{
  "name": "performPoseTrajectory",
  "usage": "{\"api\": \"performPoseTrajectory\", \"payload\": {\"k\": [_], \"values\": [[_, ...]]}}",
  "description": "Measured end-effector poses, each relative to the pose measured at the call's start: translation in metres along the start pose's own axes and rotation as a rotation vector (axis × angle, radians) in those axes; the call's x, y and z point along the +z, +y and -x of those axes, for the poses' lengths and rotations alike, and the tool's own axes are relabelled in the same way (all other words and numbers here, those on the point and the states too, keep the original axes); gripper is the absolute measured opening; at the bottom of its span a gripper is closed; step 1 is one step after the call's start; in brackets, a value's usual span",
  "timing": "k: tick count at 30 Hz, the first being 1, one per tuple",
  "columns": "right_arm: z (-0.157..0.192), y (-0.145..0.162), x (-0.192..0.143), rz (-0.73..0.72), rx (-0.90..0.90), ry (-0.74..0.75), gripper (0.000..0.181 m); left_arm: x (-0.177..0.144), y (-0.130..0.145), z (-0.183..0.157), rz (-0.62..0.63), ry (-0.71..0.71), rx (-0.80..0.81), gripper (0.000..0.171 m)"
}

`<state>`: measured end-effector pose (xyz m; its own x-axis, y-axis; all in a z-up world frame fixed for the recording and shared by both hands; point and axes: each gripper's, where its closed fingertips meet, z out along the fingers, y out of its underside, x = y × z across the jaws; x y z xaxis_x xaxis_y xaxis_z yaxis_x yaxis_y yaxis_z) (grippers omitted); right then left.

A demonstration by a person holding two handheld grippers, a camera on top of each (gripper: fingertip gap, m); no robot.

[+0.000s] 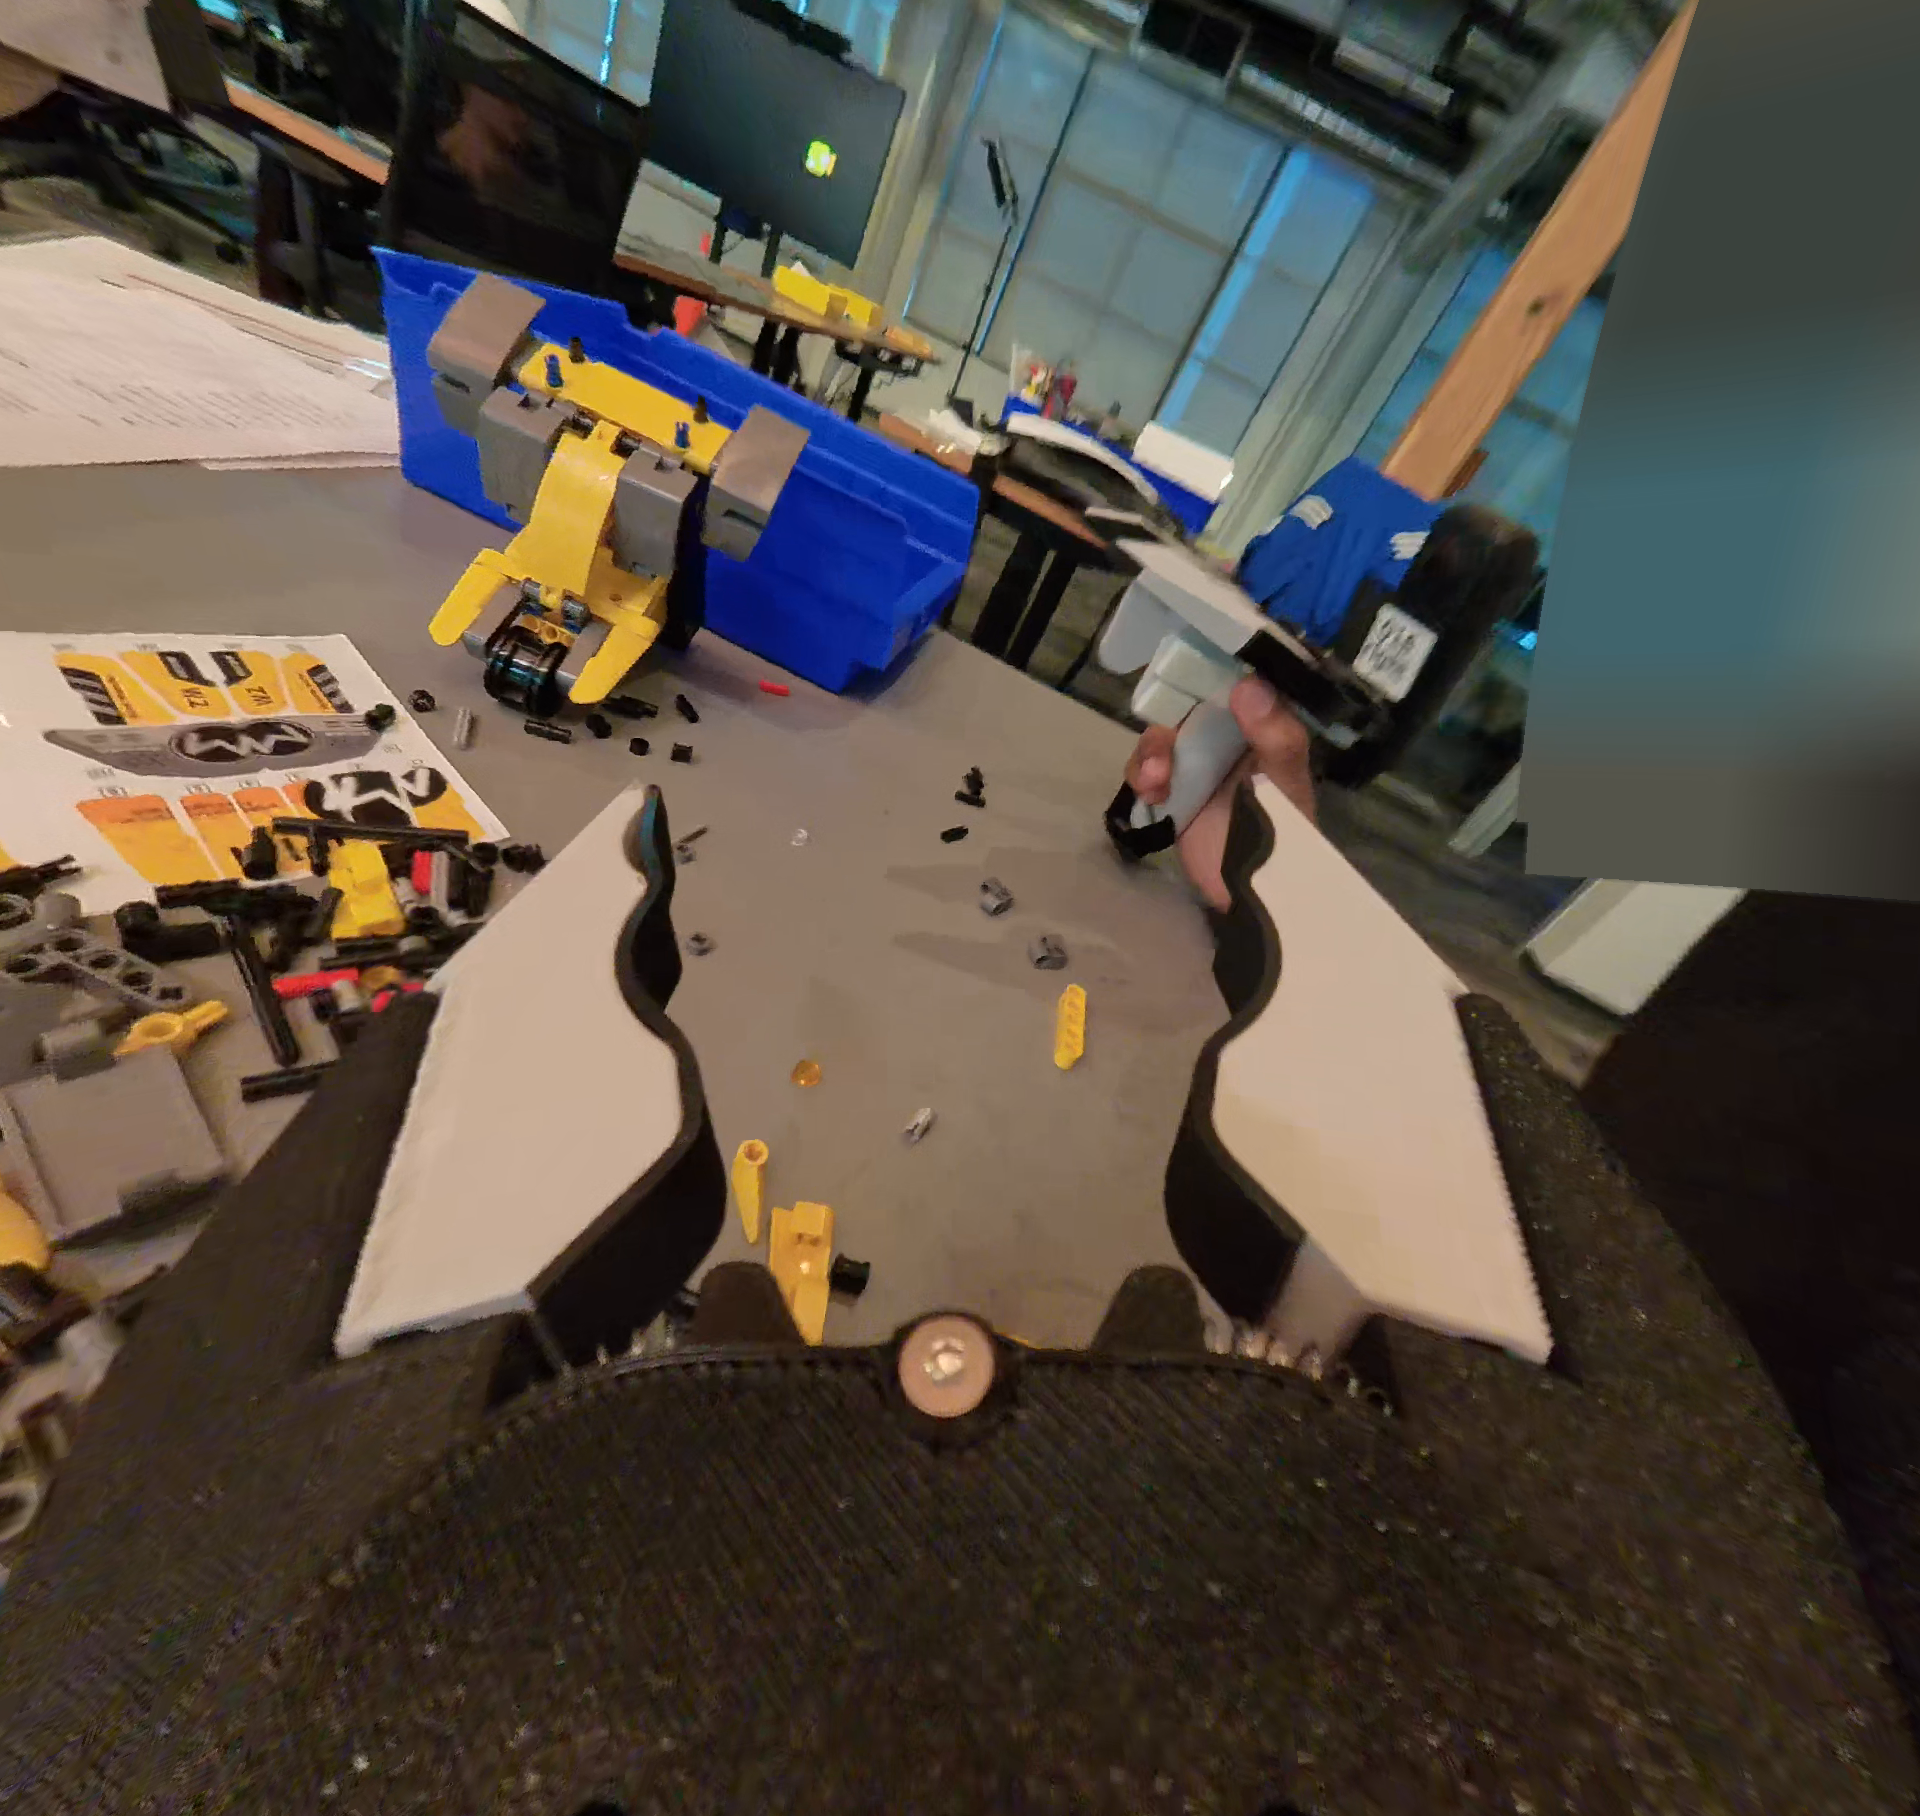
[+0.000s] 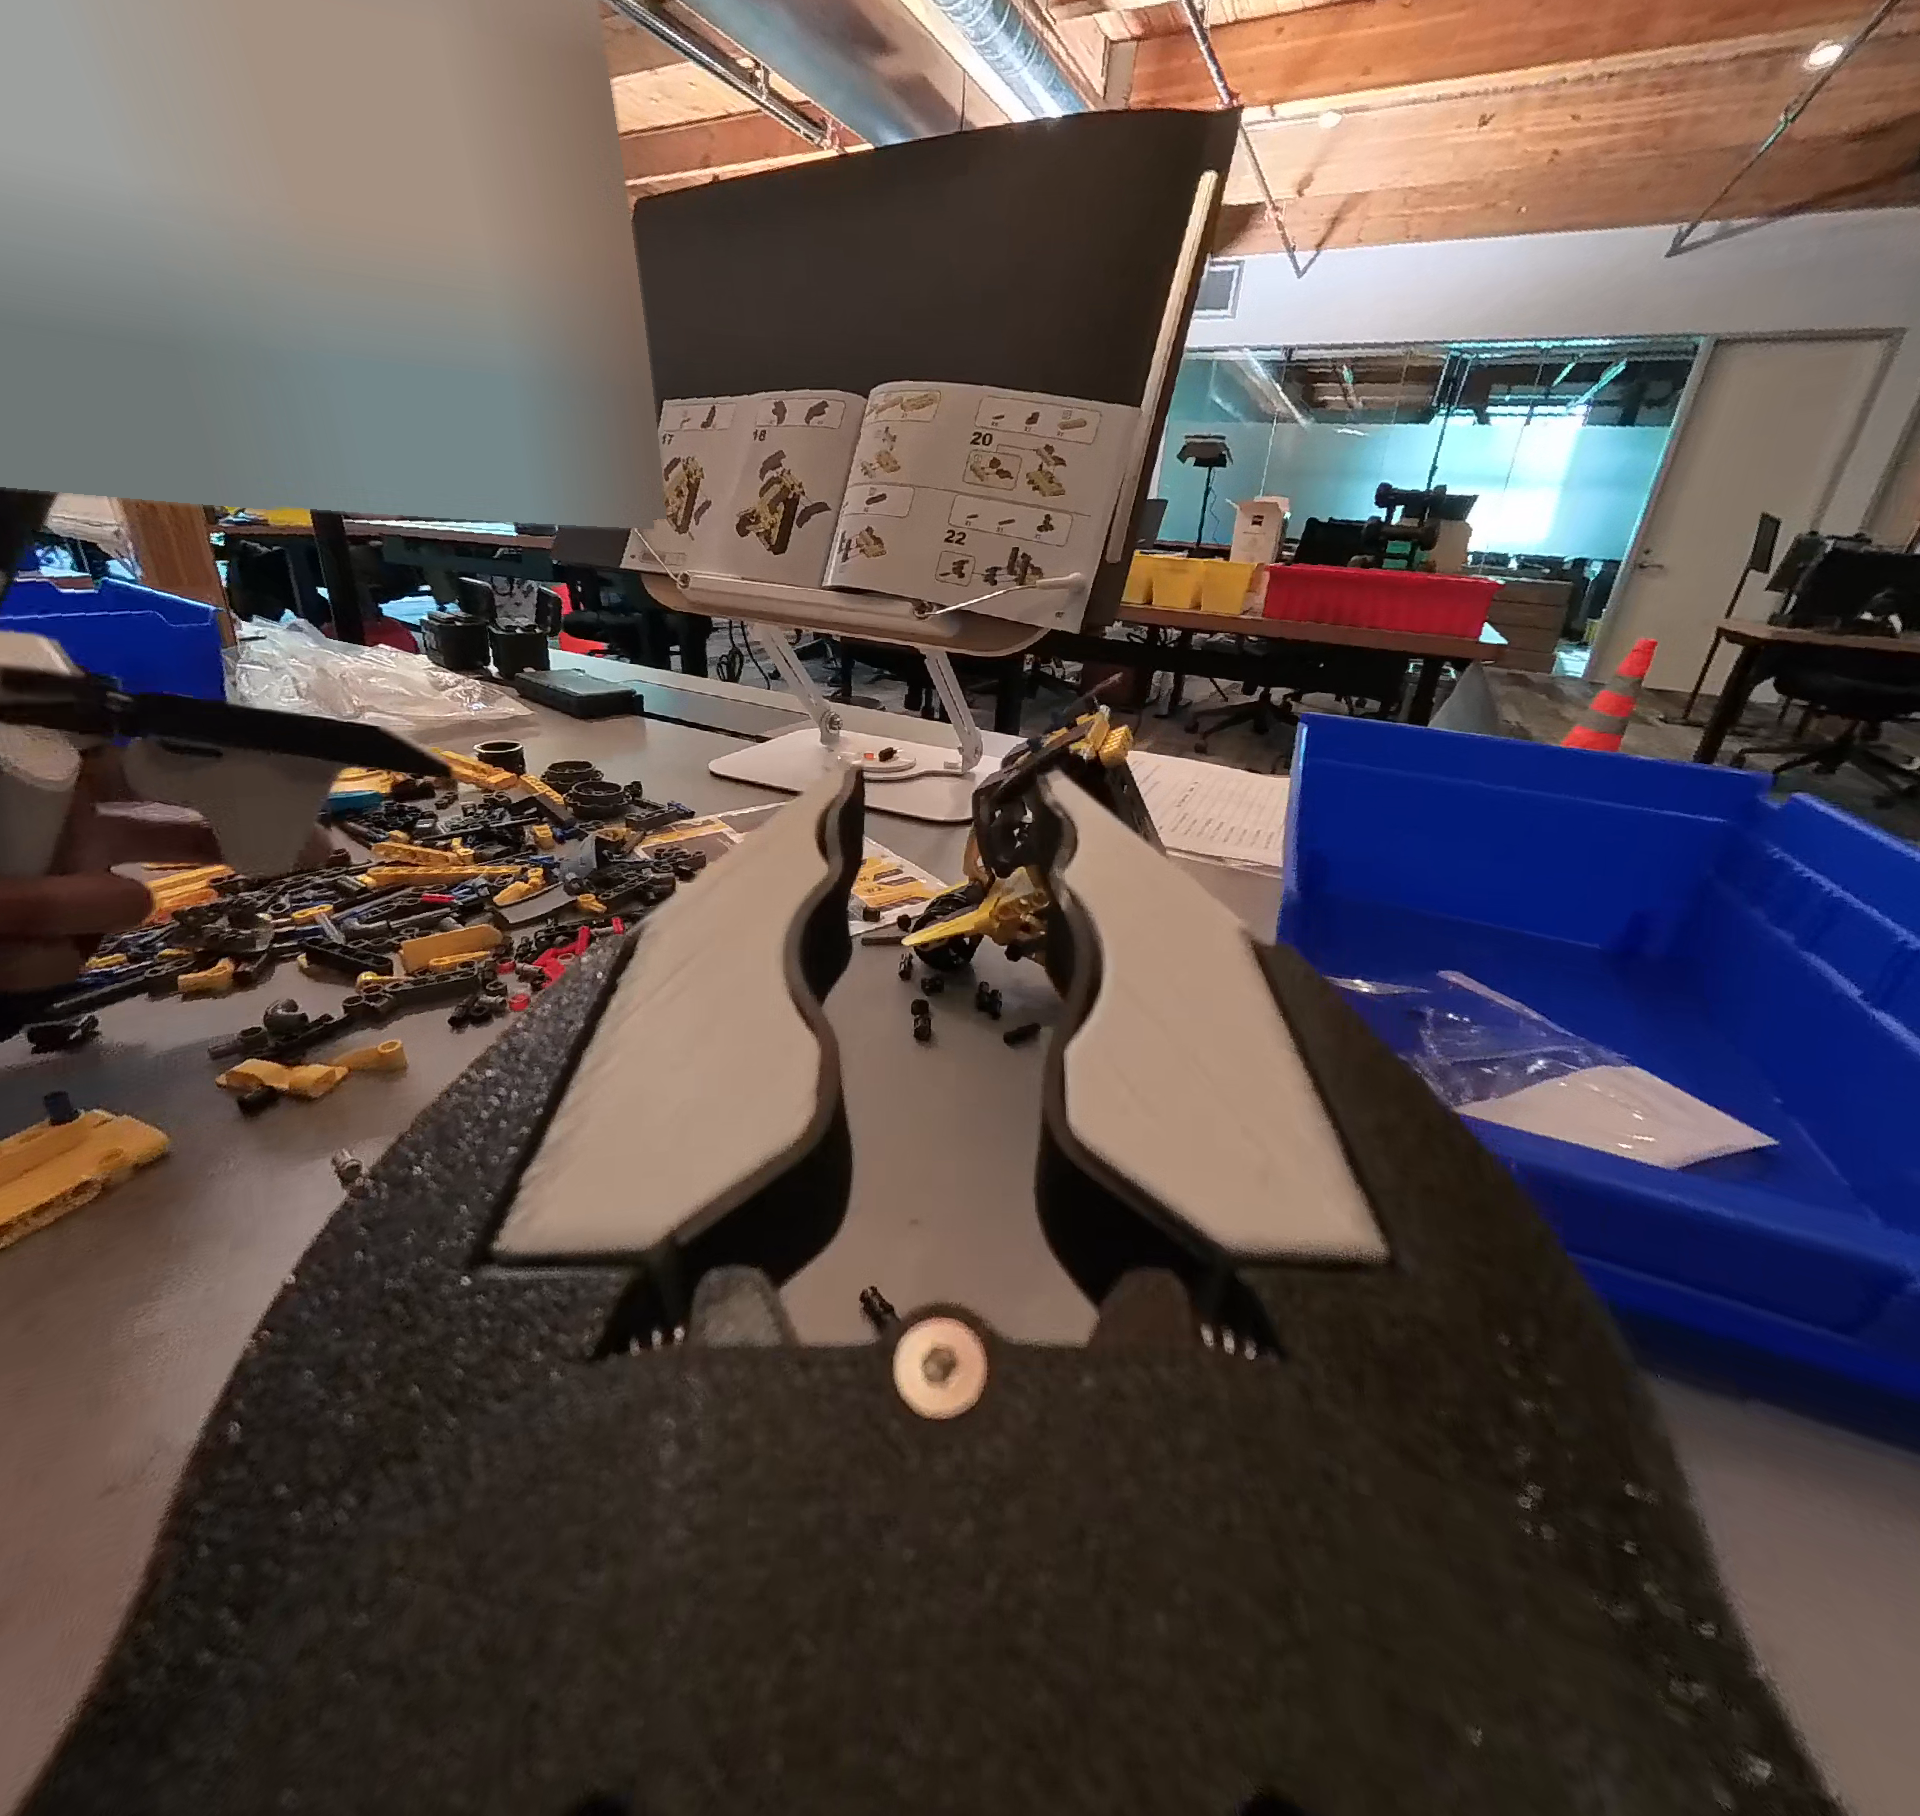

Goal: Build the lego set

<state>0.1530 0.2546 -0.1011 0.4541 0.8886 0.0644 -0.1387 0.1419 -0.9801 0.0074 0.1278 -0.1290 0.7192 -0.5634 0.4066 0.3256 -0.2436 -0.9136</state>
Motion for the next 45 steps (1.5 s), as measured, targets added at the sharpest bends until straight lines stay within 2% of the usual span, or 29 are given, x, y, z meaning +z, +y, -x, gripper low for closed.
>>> {"api": "performPoseTrajectory", "payload": {"k": [3, 6, 15, 20, 22, 24, 26, 28, 30, 32, 34, 36, 38, 42, 45], "values": [[-0.002, 0.004, 0.004, 0.023, 0.001, 0.004, 0.031, -0.007, -0.009, -0.004, -0.067, 0.070, -0.097, 0.102], [-0.001, 0.009, 0.007, 0.053, -0.016, 0.003, 0.031, -0.005, -0.008, -0.012, -0.066, 0.127, -0.121, 0.102], [0.006, 0.016, 0.014, 0.083, 0.014, -0.025, 0.034, 0.009, 0.020, -0.026, 0.064, 0.136, -0.024, 0.100], [0.008, 0.002, 0.007, 0.013, 0.027, -0.041, 0.033, 0.013, 0.028, -0.036, 0.103, 0.141, 0.059, 0.097], [0.012, -0.014, -0.002, -0.061, -0.011, -0.035, 0.027, 0.013, 0.028, -0.042, 0.100, 0.155, 0.092, 0.089], [0.014, -0.035, -0.017, -0.167, -0.063, 0.013, 0.022, 0.010, 0.025, -0.062, 0.087, 0.233, 0.130, 0.062], [0.021, -0.043, -0.029, -0.188, -0.055, 0.026, 0.012, 0.011, 0.022, -0.079, 0.082, 0.254, 0.186, 0.047], [0.032, -0.032, -0.034, -0.097, -0.018, -0.015, 0.000, 0.017, 0.034, -0.089, 0.147, 0.244, 0.272, 0.023], [0.053, -0.010, -0.037, 0.063, 0.019, -0.124, 0.000, 0.019, 0.057, -0.107, 0.260, 0.321, 0.353, 0.000], [0.076, 0.019, -0.043, 0.248, 0.042, -0.233, 0.000, 0.025, 0.080, -0.119, 0.351, 0.352, 0.377, 0.000], [0.083, 0.051, -0.046, 0.433, 0.002, -0.242, 0.000, 0.033, 0.103, -0.123, 0.444, 0.346, 0.383, 0.000], [0.081, 0.076, -0.043, 0.555, -0.097, -0.210, 0.000, 0.044, 0.120, -0.103, 0.549, 0.201, 0.442, 0.000], [0.091, 0.088, -0.035, 0.619, -0.158, -0.257, 0.000, 0.051, 0.124, -0.077, 0.613, 0.053, 0.507, 0.000], [0.113, 0.102, -0.027, 0.693, -0.121, -0.412, 0.000, 0.055, 0.131, -0.073, 0.700, 0.061, 0.414, 0.000], [0.114, 0.111, -0.032, 0.759, -0.114, -0.451, 0.000, 0.057, 0.139, -0.063, 0.754, 0.019, 0.428, 0.000]]}}
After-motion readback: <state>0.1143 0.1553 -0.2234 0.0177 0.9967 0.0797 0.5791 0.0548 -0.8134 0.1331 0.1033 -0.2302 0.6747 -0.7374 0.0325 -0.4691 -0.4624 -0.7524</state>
